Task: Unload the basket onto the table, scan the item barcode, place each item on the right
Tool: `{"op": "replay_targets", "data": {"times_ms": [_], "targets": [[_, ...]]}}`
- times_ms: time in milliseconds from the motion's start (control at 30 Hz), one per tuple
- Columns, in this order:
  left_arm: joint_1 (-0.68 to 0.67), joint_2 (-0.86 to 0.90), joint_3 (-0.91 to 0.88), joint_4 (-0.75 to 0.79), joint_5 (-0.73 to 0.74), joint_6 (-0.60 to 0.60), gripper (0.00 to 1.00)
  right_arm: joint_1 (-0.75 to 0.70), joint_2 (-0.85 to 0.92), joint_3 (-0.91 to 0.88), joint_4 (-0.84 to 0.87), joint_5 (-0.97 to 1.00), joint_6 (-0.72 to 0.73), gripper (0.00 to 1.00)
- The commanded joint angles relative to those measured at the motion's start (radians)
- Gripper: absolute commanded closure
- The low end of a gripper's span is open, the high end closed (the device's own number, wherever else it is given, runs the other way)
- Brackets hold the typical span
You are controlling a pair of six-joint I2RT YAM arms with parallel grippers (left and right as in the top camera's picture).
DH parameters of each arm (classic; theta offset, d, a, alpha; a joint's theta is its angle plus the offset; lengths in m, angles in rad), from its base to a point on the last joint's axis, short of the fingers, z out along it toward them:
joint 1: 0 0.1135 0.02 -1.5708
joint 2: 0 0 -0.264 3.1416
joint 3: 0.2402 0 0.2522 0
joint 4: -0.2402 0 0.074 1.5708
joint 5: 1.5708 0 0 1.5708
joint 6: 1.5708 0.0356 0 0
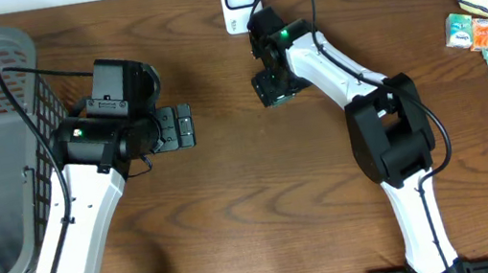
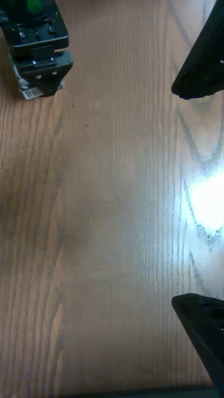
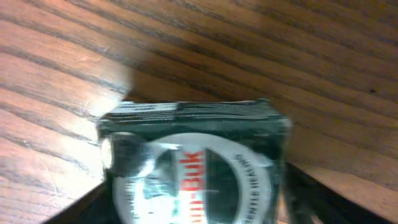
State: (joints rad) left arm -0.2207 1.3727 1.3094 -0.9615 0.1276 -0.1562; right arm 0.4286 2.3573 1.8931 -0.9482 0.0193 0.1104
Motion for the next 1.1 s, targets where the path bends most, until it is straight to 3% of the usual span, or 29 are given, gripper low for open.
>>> {"op": "replay_targets", "data": {"times_ms": [0,400,500,833,1067], "targets": [[0.001,-0.006,0.011,0.0,-0.005,0.006,0.02,0.002,0.018,-0.04,-0.007,-0.006,-0.019,0.36],[0.001,-0.007,0.011,0.0,-0.005,0.006,0.02,-0.011,0.003,-0.004,-0.062,-0.169,-0.023,0.41],[0.001,-0.006,0.011,0.0,-0.005,0.006,0.02,-0.033,-0.01,0.062,-0.132,-0.332,-0.06,0.42],[0.001,-0.007,0.011,0.0,-0.006,0.006,0.02,-0.097,-0.045,0.107,-0.164,-1.094,-0.422,0.37],[0.001,-0.006,0.011,0.0,-0.005,0.006,0.02,-0.121,-0.045,0.107,-0.141,-1.287,-0.427,0.32]]}}
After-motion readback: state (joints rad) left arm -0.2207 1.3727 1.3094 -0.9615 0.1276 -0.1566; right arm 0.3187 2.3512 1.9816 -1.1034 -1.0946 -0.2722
